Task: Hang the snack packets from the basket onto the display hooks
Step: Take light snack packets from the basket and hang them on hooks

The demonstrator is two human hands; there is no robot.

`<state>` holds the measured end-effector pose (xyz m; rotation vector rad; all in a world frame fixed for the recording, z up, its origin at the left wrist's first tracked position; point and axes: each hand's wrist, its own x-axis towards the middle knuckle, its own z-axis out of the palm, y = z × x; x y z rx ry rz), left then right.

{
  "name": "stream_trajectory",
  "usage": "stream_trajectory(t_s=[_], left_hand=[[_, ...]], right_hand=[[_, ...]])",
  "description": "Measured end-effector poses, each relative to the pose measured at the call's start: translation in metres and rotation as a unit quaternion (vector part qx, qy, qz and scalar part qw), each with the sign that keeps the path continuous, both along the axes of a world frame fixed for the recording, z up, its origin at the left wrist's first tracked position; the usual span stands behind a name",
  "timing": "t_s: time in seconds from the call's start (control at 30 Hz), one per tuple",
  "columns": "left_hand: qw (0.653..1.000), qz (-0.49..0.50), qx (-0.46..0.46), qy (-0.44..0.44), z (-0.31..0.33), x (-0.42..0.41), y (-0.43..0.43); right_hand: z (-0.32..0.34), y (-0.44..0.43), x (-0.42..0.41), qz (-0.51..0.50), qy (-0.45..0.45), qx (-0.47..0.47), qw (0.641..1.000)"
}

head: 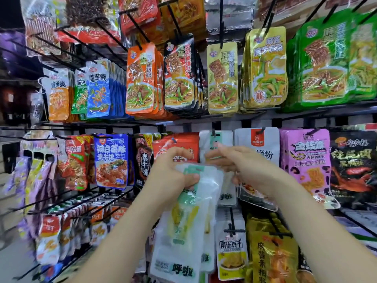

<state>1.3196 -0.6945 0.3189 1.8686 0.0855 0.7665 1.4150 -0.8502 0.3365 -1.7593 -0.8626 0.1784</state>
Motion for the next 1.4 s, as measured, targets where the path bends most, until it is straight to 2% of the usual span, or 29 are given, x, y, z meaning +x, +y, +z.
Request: stream_trajectory(t_s=[0.13,0.27,0.53,0.7,0.87,1.0,1.1,1.17,1.3,1.4], left_hand=[[0.996,0.016,-0.047,-0.077,-0.014,-0.018,0.002],[0.992,0.008,-0.067,-0.107,-0.025,-0.028,-0.002],[0.991,0.062,-0.045,-0.11,-0.036,-0.036,0.001],[0.985,0.126,0.01,-0.12,-0.039,-0.045,0.003],[0.989,0.057,-0.022,-0.134,-0.036,-0.055,0.003],[0.99,-0.025,-0.058,-0.13,-0.027,-0.055,-0.005],[0.991,-0.035,-0.025,-0.126,-0.019,-0.044,-0.011],[0.991,-0.03,-0.023,-0.128,-0.013,-0.037,-0.014],[0.993,0.011,0.004,-0.122,0.003,-0.019,-0.016],[0.991,0.027,-0.006,-0.128,0.016,-0.008,-0.02]], right_hand=[[-0.024,-0.015,-0.026,0.067,-0.018,0.023,0.997],[-0.041,-0.009,-0.037,0.021,0.015,0.125,0.992],[-0.048,-0.006,-0.054,-0.048,0.026,0.222,0.974],[-0.046,-0.011,-0.06,-0.087,0.03,0.245,0.965],[-0.041,-0.015,-0.062,-0.102,-0.022,0.277,0.955],[-0.038,-0.016,-0.059,-0.043,0.013,0.28,0.959],[-0.034,-0.014,-0.058,-0.013,0.018,0.297,0.955],[-0.031,-0.01,-0.055,-0.031,-0.018,0.304,0.952],[-0.018,-0.002,-0.037,-0.114,-0.149,0.276,0.943],[-0.007,0.004,-0.022,-0.122,-0.237,0.24,0.933]])
